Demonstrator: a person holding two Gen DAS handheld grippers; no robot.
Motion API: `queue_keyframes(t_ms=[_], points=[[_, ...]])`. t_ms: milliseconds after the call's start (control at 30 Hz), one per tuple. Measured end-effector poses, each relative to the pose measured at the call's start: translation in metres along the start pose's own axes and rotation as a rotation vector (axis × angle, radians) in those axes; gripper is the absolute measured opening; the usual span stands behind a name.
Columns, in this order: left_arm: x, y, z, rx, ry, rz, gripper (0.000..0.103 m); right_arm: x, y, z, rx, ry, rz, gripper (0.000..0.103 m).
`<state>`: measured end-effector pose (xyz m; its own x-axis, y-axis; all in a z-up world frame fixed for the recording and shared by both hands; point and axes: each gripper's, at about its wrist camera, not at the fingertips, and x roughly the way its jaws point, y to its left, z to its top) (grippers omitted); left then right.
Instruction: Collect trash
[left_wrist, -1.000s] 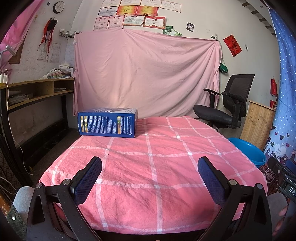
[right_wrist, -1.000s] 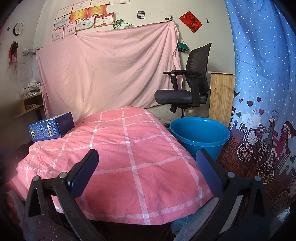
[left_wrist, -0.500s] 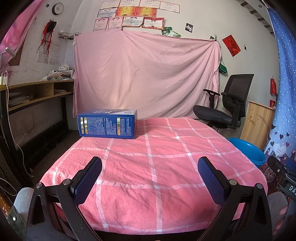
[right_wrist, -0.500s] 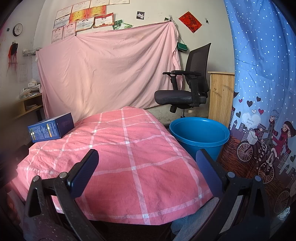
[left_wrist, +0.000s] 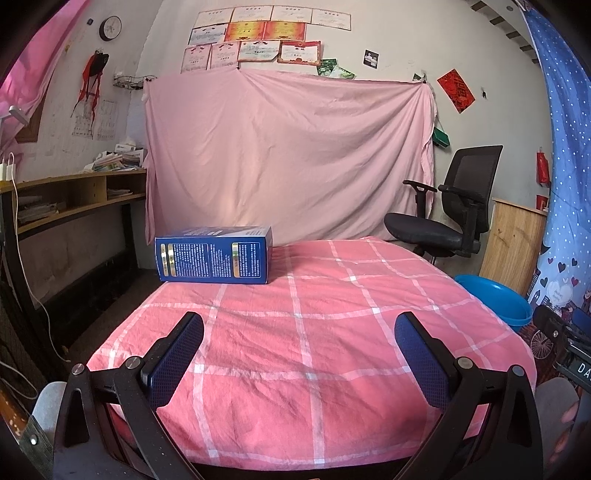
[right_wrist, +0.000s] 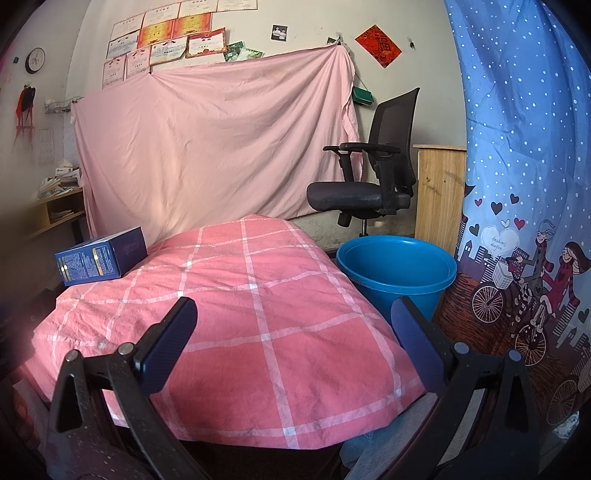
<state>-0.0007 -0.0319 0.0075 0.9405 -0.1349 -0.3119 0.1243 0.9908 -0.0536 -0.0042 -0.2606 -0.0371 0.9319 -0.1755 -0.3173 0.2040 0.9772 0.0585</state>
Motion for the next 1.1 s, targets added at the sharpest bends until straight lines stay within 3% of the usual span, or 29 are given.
queue_keyframes(t_ms=[1100], points=[[0.0006,-0.0003,-0.0007,0.005,-0.005,0.001,0.102,-0.0016,-0.002,0.0,0.002,-0.008,-0.001,0.103]])
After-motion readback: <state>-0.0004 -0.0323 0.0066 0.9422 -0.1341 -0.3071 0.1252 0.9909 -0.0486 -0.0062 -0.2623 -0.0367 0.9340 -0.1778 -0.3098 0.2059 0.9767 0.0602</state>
